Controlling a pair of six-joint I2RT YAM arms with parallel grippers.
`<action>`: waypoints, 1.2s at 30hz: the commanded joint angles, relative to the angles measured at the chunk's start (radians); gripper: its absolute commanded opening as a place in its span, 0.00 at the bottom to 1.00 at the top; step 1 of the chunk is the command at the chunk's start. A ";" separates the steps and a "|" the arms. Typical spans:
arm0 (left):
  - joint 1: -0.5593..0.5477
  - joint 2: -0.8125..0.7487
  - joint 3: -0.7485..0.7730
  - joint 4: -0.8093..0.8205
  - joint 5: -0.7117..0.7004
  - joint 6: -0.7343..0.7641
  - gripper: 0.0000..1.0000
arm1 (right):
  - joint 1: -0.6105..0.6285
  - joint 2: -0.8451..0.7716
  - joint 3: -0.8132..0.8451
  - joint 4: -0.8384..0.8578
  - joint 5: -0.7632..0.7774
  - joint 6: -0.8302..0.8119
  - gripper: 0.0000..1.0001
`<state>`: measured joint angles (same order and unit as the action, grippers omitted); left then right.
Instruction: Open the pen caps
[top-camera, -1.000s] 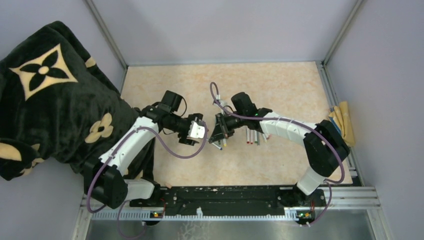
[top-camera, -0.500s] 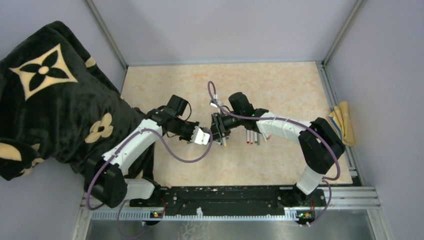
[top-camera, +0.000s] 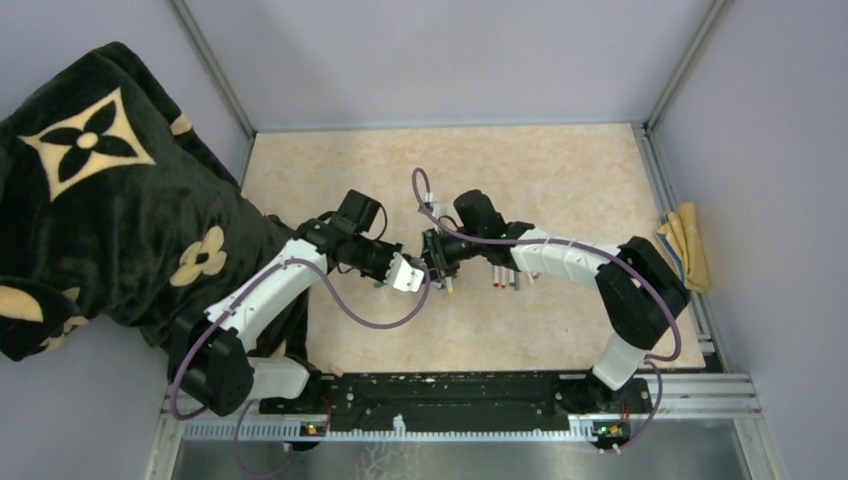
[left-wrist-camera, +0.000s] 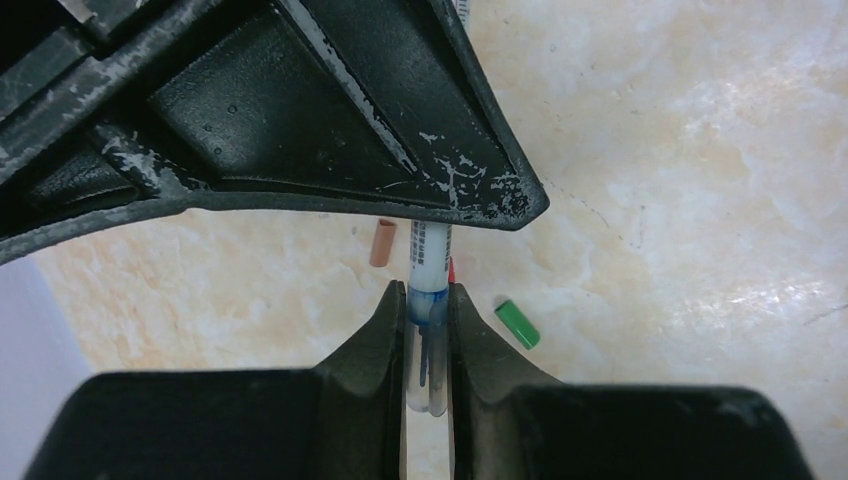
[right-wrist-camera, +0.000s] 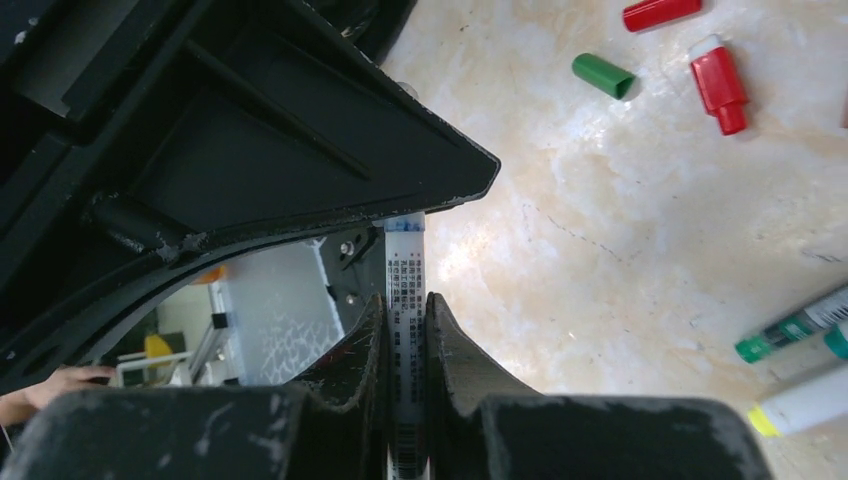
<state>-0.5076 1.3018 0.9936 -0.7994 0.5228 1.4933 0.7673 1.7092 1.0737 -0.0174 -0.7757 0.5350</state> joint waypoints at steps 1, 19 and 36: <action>0.012 0.018 -0.007 0.039 -0.186 0.009 0.00 | -0.030 -0.128 -0.069 -0.076 0.068 -0.039 0.00; 0.255 0.112 0.050 0.065 -0.247 0.092 0.00 | -0.050 -0.331 -0.242 -0.180 0.165 -0.095 0.00; 0.355 0.101 -0.032 0.120 -0.381 0.179 0.00 | -0.052 -0.424 -0.259 -0.290 0.173 -0.132 0.00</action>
<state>-0.4065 1.3811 1.0073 -0.6212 0.7757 1.6604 0.7444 1.4586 0.8963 0.0738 -0.4736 0.4446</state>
